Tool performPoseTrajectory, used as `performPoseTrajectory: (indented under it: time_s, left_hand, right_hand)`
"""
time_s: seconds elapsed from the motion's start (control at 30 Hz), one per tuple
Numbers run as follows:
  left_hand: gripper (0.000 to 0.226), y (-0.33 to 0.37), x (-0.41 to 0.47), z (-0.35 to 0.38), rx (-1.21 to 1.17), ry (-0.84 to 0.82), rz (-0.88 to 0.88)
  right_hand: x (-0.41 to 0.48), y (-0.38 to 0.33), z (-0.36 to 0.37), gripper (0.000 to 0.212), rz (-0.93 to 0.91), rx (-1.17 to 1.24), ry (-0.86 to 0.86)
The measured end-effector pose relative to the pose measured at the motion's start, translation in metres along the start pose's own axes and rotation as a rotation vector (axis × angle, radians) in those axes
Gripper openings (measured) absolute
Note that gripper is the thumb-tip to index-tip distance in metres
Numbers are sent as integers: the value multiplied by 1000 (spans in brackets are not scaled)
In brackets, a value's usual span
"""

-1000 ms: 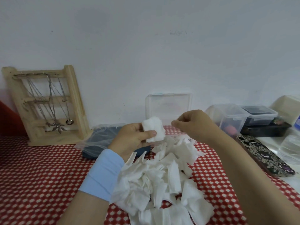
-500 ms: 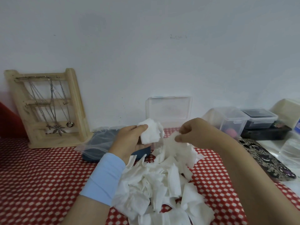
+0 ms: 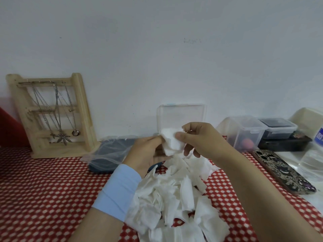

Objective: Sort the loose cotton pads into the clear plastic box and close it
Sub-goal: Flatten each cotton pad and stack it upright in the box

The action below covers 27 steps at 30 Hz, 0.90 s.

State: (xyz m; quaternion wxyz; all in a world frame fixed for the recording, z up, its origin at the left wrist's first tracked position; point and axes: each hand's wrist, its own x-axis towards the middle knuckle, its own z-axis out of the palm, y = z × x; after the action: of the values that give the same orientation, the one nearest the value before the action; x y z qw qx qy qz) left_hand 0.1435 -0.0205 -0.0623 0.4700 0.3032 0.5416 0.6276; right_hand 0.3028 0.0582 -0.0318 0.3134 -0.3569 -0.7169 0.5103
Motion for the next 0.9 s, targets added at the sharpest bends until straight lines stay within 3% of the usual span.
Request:
performPoseTrajectory:
  time_s: [0.4, 0.53, 0.67, 0.8, 0.9]
  left_hand:
    - [36, 10, -4, -1, -26, -40, -24]
    - [20, 7, -4, -1, 123, -36, 18]
    - [23, 6, -3, -5, 100, -100, 16]
    - [22, 5, -1, -6, 72, -113, 1]
    - [24, 4, 0, -6, 17, -108, -14]
  right_hand:
    - [3, 1, 0, 13, -14, -137, 104]
    - [6, 6, 2, 23, 8, -104, 55]
    - [7, 9, -4, 22, 44, -19, 48]
    - [6, 9, -7, 9, 28, -177, -1]
    - [5, 8, -6, 21, 9, -254, -5]
